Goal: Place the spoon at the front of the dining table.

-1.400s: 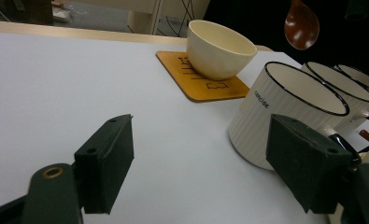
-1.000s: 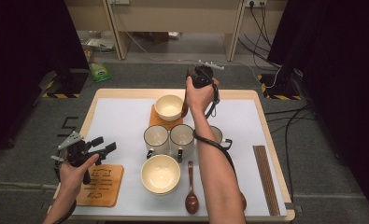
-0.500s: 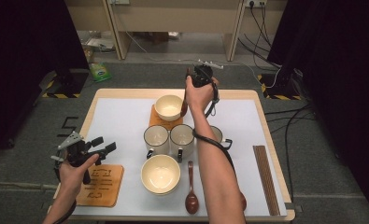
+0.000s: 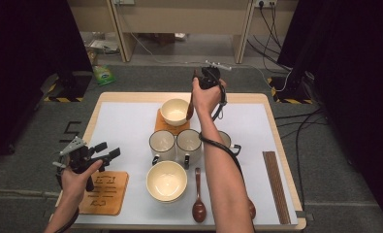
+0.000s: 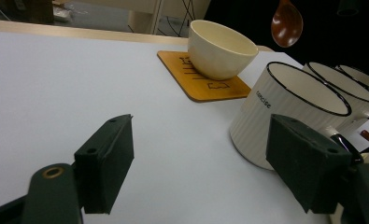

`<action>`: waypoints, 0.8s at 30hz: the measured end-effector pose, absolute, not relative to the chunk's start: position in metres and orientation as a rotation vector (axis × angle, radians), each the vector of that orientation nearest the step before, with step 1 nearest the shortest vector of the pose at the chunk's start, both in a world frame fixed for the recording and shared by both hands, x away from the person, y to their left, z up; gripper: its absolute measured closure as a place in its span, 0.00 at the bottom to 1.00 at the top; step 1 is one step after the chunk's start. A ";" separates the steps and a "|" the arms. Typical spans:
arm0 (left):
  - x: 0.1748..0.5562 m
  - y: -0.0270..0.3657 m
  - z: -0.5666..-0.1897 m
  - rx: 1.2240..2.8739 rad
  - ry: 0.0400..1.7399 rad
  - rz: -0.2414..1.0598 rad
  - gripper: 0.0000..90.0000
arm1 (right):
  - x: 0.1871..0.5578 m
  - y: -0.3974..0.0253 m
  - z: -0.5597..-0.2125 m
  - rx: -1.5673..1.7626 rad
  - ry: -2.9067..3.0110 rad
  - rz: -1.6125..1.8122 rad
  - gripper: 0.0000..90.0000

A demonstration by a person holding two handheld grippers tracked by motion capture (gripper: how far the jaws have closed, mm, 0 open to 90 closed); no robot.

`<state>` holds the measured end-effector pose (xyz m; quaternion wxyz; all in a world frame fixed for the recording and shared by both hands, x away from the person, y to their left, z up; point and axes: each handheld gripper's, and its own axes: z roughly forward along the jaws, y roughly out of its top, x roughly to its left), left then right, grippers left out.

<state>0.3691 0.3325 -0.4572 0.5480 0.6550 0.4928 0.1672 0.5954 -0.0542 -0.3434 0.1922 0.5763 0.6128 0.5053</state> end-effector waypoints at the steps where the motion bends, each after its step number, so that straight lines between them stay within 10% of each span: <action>1: 0.369 0.332 -0.457 1.552 1.168 0.396 0.25 | 0.596 -0.054 -0.343 1.616 1.719 1.420 0.93; 24: 0.369 0.333 -0.457 1.551 1.167 0.397 0.25 | 0.598 -0.052 -0.343 1.635 1.713 1.422 0.93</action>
